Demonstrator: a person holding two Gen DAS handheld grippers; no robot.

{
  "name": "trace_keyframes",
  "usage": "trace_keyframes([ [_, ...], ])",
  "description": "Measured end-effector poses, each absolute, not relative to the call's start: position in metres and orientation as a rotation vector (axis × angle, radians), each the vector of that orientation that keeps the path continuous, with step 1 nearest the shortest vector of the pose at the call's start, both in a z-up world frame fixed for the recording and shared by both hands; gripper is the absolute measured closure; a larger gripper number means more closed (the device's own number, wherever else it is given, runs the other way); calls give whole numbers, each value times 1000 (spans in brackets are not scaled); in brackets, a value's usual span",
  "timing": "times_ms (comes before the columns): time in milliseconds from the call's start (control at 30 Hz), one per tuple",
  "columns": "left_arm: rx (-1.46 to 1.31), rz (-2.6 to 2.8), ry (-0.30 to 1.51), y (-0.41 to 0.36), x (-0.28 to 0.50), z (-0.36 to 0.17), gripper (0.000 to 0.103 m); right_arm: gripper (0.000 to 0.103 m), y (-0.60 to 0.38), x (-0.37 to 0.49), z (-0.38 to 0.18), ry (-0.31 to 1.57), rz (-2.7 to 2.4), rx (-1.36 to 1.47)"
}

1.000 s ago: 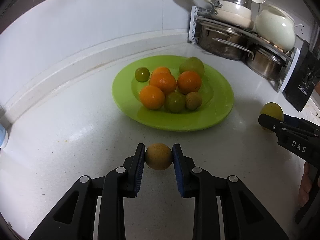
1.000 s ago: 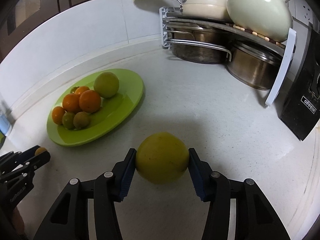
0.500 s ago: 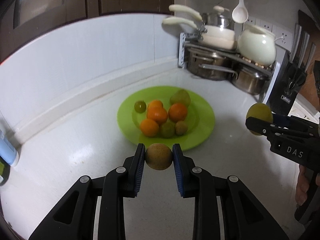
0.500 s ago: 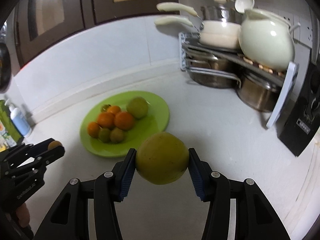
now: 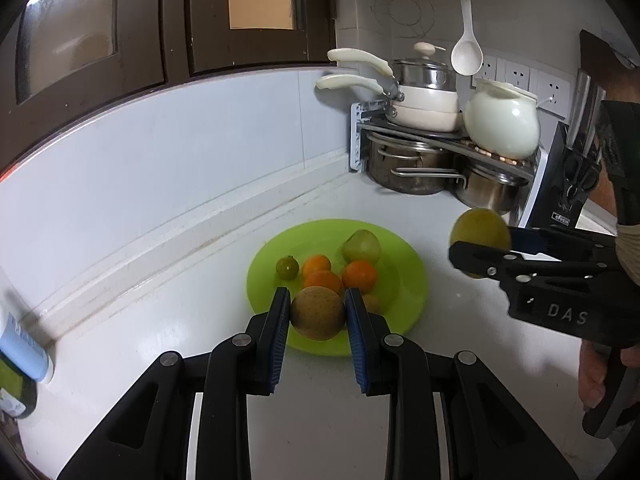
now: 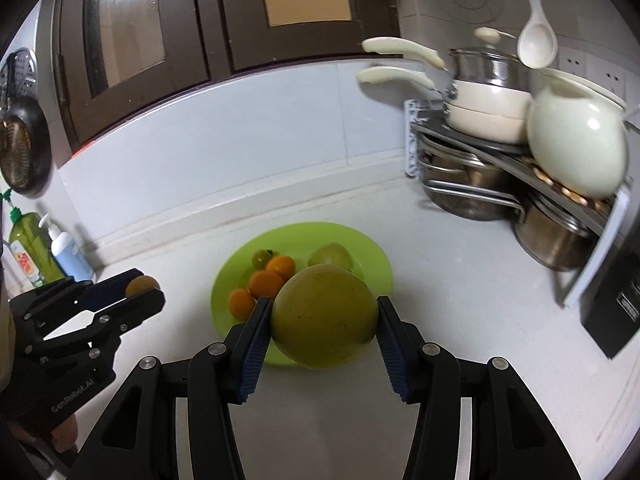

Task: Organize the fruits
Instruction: 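Carry the brown fruit and grapefruit over the green plate with both tools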

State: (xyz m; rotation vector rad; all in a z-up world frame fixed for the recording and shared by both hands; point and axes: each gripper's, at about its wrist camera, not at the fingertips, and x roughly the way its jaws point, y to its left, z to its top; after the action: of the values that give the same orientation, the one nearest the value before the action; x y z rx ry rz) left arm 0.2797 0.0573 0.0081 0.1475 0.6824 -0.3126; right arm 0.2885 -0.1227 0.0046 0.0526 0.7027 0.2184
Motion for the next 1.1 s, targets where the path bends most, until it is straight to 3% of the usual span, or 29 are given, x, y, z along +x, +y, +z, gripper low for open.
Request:
trace_keyframes([
  [367, 161, -309, 677, 58, 316, 8, 75, 51, -98, 337, 7, 707, 282, 11],
  [1100, 130, -306, 781, 63, 386, -48, 75, 51, -74, 436, -38, 774, 354, -55],
])
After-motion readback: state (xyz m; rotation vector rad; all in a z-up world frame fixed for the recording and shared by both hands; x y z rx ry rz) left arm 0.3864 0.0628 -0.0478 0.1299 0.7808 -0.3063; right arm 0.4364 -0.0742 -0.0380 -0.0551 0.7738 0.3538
